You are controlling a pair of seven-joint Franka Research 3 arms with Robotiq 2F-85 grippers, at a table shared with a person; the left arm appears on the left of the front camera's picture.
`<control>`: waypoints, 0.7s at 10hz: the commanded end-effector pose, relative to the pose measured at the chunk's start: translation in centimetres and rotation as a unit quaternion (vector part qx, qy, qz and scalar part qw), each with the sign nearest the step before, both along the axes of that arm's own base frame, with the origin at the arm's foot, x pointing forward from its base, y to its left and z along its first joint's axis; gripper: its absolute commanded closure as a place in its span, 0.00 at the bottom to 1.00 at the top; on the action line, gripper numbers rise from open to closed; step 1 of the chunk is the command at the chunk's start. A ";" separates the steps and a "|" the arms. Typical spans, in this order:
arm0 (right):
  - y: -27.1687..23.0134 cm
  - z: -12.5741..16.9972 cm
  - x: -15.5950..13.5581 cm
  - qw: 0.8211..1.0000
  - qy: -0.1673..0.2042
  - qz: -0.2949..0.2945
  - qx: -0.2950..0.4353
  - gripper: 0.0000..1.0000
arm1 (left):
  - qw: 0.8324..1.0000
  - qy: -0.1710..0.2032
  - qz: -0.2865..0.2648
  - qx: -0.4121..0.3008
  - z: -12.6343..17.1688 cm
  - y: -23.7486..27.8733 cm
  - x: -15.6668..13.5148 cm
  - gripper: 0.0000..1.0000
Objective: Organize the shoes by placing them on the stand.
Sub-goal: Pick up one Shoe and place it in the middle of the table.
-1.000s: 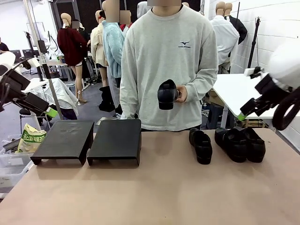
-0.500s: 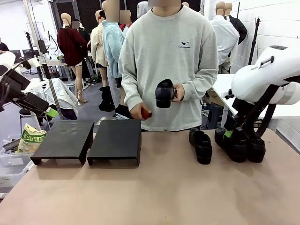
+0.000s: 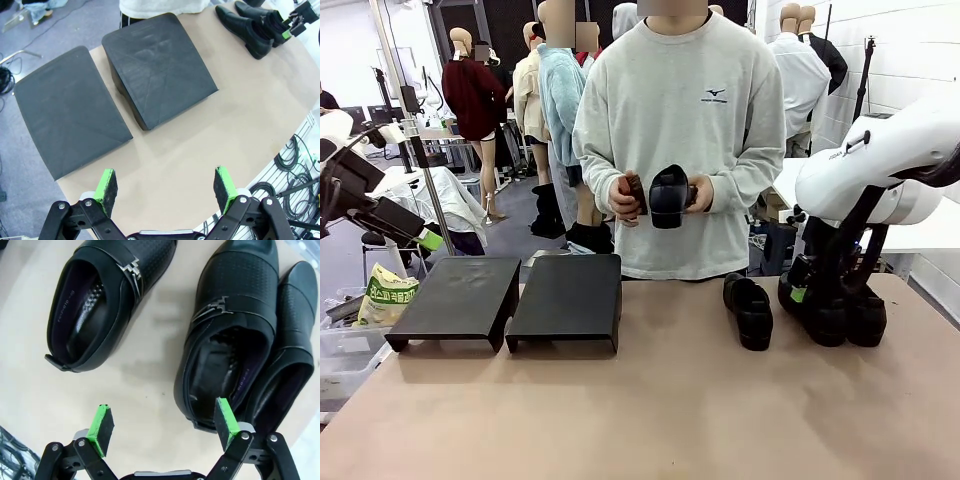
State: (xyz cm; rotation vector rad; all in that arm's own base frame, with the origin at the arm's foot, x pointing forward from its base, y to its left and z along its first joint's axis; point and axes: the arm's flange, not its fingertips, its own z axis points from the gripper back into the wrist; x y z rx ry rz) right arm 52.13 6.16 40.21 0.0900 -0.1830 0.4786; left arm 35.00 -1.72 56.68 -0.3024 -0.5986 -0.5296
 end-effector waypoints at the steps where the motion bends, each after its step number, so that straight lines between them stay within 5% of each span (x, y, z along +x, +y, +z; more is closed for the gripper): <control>1: 0.4 -0.4 1.5 1.000 0.017 -0.014 -0.018 0.00 | 1.000 0.000 -0.002 -0.002 0.1 0.2 0.0 0.00; 7: 0.7 -0.7 1.5 0.999 0.014 -0.031 -0.010 0.00 | 1.000 0.000 -0.002 -0.002 0.1 0.2 0.0 0.00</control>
